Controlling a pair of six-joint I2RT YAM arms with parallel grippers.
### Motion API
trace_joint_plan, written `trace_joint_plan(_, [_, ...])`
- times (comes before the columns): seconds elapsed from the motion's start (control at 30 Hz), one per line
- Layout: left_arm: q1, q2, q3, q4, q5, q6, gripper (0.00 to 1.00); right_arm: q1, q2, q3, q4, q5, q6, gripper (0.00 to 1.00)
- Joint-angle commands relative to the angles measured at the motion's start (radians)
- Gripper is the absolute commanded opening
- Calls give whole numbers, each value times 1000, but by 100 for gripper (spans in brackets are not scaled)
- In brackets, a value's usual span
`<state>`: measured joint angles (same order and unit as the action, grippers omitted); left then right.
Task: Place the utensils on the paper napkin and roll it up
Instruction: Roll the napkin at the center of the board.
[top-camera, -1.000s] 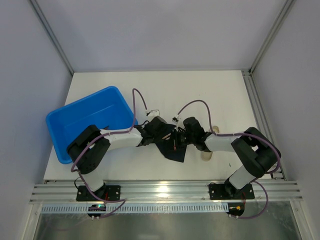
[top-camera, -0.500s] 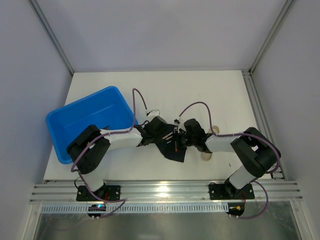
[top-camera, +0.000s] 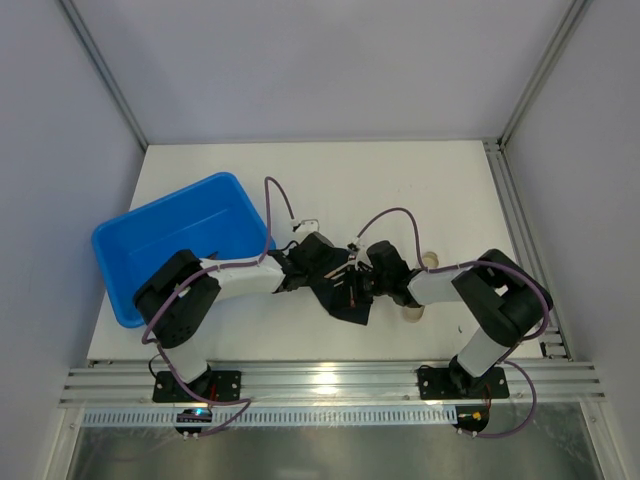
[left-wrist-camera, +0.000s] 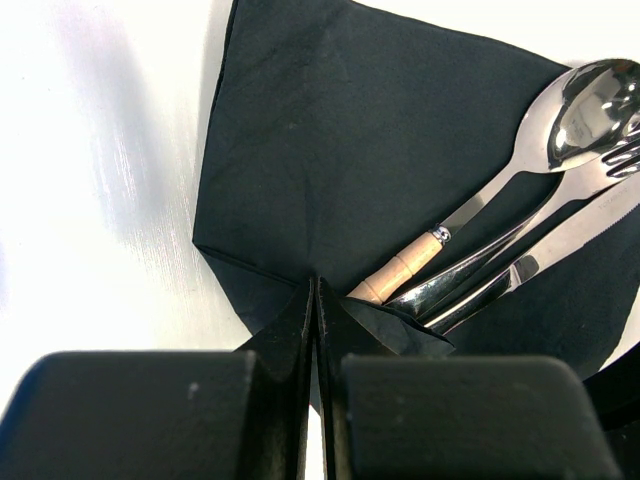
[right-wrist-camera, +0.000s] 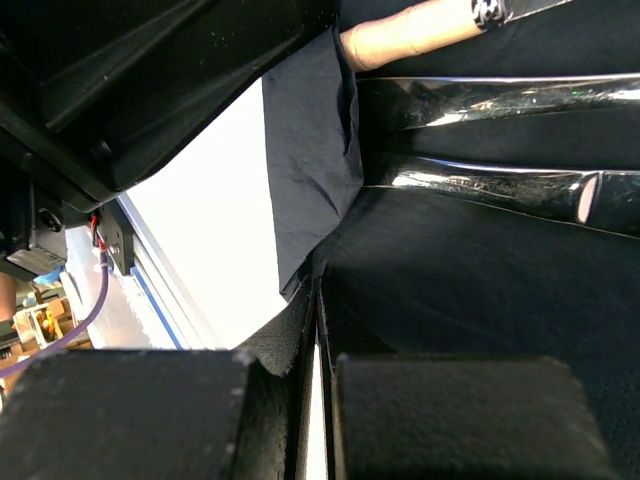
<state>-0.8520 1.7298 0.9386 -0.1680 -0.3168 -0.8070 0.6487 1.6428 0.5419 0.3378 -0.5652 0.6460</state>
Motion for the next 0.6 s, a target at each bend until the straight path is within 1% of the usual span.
trace_joint_plan(0.0, [5,-13,-17,-2,4,0,0,5,-6,1,58,-10,0,4])
trace_joint_plan(0.57, [5,-9,-20,1,4,-1,0,17,12,9,84,-44,11,4])
